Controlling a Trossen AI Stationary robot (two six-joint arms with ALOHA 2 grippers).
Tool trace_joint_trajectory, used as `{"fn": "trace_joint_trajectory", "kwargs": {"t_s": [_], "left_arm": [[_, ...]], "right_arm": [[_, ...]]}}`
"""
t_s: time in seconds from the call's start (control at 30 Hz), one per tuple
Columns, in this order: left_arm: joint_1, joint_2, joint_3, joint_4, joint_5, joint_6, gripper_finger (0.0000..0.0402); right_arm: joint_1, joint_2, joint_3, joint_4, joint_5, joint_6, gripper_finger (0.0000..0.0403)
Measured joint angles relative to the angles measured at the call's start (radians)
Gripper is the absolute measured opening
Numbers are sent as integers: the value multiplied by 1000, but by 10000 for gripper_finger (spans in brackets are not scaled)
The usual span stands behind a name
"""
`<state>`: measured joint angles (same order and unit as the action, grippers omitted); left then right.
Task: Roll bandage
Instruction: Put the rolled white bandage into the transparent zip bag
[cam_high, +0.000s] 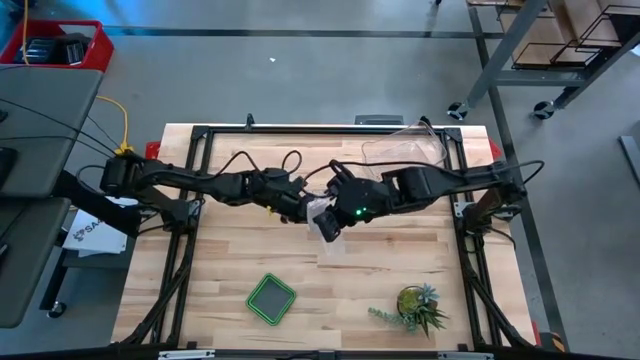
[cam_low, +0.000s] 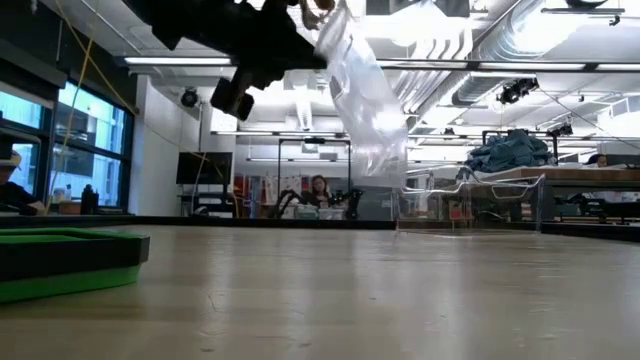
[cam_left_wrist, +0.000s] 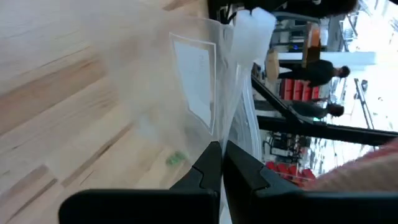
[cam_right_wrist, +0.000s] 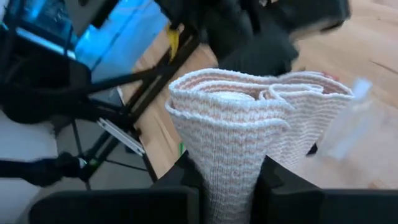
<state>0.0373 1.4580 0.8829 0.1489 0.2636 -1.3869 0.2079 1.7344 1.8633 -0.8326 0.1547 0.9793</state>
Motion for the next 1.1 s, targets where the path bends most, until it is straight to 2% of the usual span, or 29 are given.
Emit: {"fn": "trace_joint_trajectory", "kwargs": {"t_s": [0.23,0.4,0.53,0.73,1.1], "left_arm": [[19,-32,0,9,39,-16,0],[16,-32,0,8,55,-33,0],[-1,-32,0,24,69,-48,0],[-6,-55,0,33,118,-48,0],[7,-102,0,-2,130,-45,0]], "right_arm": [[4,3,0,-11,-27,-14,45],[-3,3,0,68,-38,-21,45],[-5,16,0,151,-100,-41,45],[4,26,0,51,-104,-37,45],[4,35,-2,-32,-122,16,45]]}}
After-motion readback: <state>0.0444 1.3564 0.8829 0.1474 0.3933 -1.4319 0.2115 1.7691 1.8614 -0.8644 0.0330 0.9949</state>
